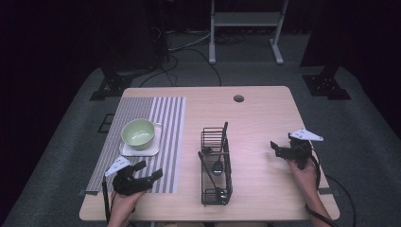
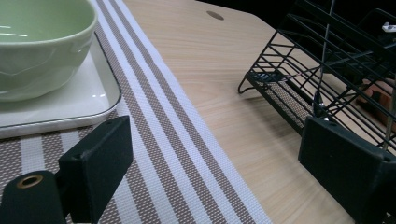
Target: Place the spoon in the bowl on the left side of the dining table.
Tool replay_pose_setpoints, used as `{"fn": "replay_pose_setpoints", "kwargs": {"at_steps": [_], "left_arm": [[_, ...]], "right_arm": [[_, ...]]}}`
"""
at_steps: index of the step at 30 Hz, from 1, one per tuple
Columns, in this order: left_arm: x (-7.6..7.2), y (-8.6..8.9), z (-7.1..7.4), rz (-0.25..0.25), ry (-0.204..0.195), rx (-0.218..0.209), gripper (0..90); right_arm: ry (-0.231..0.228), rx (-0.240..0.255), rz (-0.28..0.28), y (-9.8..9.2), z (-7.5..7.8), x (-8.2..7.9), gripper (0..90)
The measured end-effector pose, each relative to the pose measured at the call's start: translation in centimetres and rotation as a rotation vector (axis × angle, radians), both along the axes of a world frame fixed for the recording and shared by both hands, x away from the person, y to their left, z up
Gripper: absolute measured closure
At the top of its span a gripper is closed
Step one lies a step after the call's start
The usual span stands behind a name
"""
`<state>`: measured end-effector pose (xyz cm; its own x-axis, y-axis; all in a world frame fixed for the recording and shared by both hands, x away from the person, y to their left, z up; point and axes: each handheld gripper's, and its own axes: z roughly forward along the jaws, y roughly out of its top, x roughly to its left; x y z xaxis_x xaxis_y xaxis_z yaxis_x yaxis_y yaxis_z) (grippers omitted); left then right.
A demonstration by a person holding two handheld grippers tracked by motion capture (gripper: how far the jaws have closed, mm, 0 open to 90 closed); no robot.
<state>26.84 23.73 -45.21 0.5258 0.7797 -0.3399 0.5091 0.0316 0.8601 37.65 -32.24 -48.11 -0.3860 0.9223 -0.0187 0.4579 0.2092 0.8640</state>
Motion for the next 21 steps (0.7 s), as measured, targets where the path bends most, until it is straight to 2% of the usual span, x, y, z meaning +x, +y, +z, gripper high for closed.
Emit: {"fn": "replay_pose_setpoints", "kwargs": {"at_steps": [21], "left_arm": [[-0.5,-1.5,0.6,-0.052,-0.015,-0.015,9.3]], "right_arm": [[0.002,-0.007,-0.001,0.1,0.0,0.0,13.1]]}}
